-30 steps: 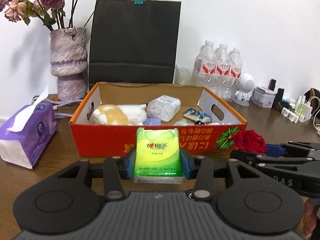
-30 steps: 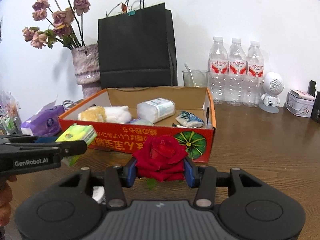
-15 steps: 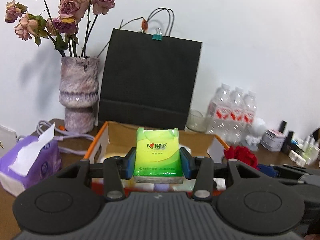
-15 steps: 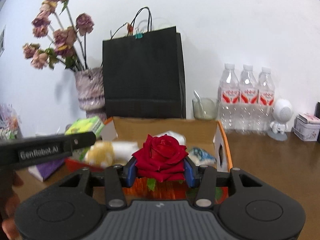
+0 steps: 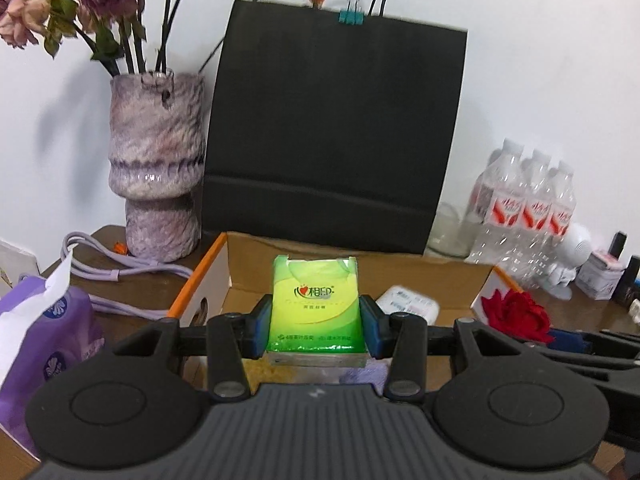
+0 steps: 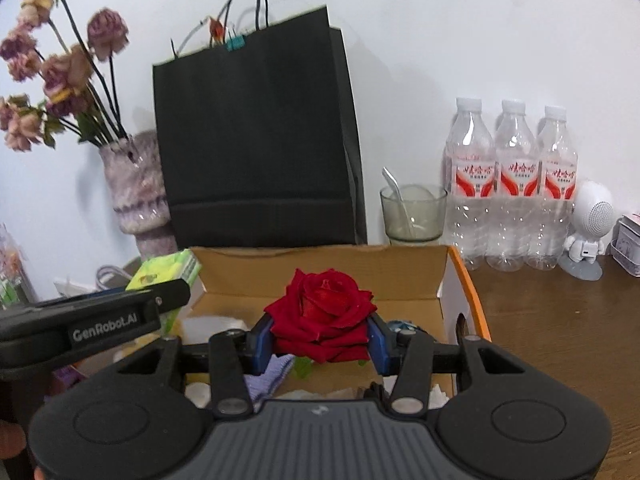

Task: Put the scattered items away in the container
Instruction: 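Carry tissue pack and red rose into the box and release both, then move both open tools back toward the items left on the table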

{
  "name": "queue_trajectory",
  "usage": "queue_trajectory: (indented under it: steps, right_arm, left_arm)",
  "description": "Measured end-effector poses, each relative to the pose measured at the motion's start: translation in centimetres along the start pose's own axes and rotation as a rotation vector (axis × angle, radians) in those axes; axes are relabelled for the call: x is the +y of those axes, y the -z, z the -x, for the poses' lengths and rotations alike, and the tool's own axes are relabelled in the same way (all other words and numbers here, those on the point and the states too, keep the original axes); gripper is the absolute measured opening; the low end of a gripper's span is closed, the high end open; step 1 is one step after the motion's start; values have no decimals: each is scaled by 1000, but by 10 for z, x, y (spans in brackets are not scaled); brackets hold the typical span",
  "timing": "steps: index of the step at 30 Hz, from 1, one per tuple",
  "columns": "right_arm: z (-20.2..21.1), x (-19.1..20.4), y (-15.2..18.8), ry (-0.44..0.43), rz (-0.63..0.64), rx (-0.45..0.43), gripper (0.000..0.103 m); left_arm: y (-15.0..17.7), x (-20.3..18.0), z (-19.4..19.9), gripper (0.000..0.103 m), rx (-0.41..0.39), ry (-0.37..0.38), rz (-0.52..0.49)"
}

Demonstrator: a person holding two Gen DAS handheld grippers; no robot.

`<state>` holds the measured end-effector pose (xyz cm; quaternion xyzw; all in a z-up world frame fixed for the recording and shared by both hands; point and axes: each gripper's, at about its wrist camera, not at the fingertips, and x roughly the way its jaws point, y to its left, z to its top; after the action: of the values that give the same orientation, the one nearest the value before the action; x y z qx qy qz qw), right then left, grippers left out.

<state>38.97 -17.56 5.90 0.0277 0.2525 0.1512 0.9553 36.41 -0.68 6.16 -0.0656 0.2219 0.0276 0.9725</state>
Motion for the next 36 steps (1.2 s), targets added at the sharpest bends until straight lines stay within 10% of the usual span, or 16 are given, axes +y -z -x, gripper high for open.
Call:
queue_trajectory:
  steps: [6,10,36]
  right_arm:
    - [-9,-4,6,-4,-14,42,50]
    - [-4,-8,5,23,-33,22,103]
    - [15,-24,-2,54,-84,-28,103]
  left_arm:
    - [4,0,-5,59,36,1,-2]
    - [-1,4,4,103,-23,-90,7]
    - [-3,3,33,103,-64,-96,0]
